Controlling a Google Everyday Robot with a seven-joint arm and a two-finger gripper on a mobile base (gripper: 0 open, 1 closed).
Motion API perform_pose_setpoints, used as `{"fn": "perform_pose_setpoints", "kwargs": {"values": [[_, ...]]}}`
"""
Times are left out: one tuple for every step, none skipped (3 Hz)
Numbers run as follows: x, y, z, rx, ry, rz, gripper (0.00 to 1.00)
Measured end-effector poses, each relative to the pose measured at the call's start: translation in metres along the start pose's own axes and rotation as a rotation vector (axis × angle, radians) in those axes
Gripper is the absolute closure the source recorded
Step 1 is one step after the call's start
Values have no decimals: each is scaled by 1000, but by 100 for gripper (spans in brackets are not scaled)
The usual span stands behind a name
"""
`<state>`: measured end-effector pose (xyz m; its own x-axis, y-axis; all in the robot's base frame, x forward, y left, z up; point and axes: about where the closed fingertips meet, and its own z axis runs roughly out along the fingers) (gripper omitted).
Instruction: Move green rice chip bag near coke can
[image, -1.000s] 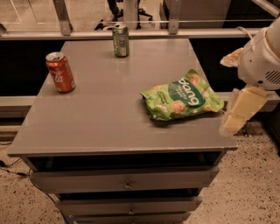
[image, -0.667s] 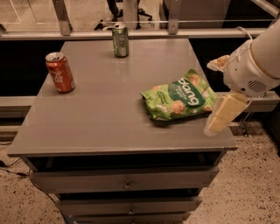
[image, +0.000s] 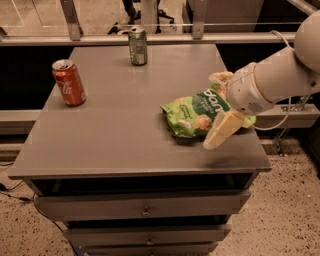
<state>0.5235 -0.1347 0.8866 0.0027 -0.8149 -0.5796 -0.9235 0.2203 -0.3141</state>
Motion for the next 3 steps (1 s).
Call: {"fn": "perform_pose_setpoints", "kwargs": {"values": [[0,-6,25,-8,-31,-17,18],[1,-9,36,-12,-46,-20,40],[-6,-15,37,-12,-61,-43,80]]}}
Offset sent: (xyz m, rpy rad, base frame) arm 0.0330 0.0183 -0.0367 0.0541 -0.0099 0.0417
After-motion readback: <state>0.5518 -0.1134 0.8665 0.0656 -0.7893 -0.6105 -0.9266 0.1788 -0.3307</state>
